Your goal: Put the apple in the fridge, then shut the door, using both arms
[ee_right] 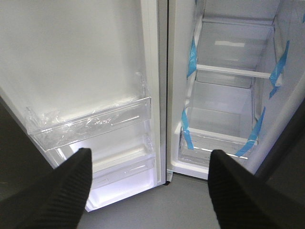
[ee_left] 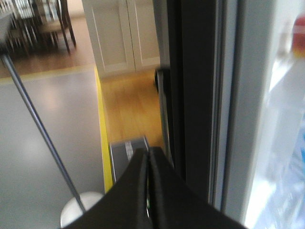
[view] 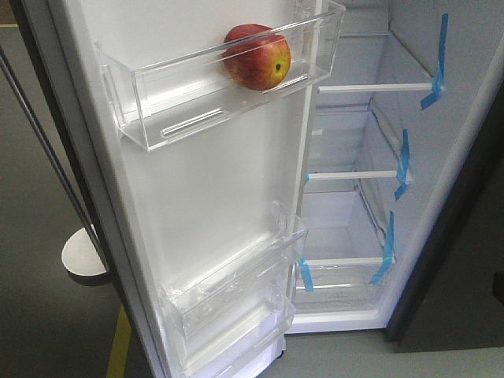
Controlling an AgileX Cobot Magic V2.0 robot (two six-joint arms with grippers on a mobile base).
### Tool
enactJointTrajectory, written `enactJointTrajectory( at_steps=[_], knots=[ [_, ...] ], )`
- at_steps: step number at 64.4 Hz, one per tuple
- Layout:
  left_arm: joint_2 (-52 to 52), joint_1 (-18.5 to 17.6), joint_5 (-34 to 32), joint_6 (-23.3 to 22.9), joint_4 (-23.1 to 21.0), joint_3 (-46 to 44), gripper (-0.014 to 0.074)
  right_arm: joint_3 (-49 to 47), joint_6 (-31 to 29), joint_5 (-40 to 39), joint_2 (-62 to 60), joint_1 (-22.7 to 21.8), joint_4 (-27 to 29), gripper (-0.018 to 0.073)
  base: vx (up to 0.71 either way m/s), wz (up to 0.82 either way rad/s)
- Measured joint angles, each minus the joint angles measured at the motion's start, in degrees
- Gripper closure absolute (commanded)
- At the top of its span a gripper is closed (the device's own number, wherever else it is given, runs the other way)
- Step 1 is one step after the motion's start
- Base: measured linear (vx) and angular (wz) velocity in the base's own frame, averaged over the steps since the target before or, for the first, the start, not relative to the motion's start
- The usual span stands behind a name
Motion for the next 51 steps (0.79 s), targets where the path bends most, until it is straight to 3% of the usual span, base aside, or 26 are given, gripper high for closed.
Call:
enactJointTrajectory(
  at_steps=[14, 33, 43, 51],
  knots=[
    [6.2, 0.0, 3.1, 0.0, -1.2, -0.6, 0.0602, 0.0, 0.0, 0.0, 0.0, 0.0, 0.0, 0.0069, 0.00, 0.00],
    [6.4, 0.0, 3.1, 0.0, -1.2, -0.6, 0.0587, 0.0, 0.0, 0.0, 0.0, 0.0, 0.0, 0.0069, 0.00, 0.00],
    [6.5, 0.0, 3.6, 0.8, -1.2, -0.6, 0.0462, 0.0, 0.0, 0.0, 0.0, 0.0, 0.0, 0.0069, 0.00, 0.00],
    [7.0, 0.0, 3.9, 2.8, -1.2, -0.6, 0.0260, 0.0, 0.0, 0.1, 0.0, 0.0, 0.0, 0.0069, 0.00, 0.00]
  ],
)
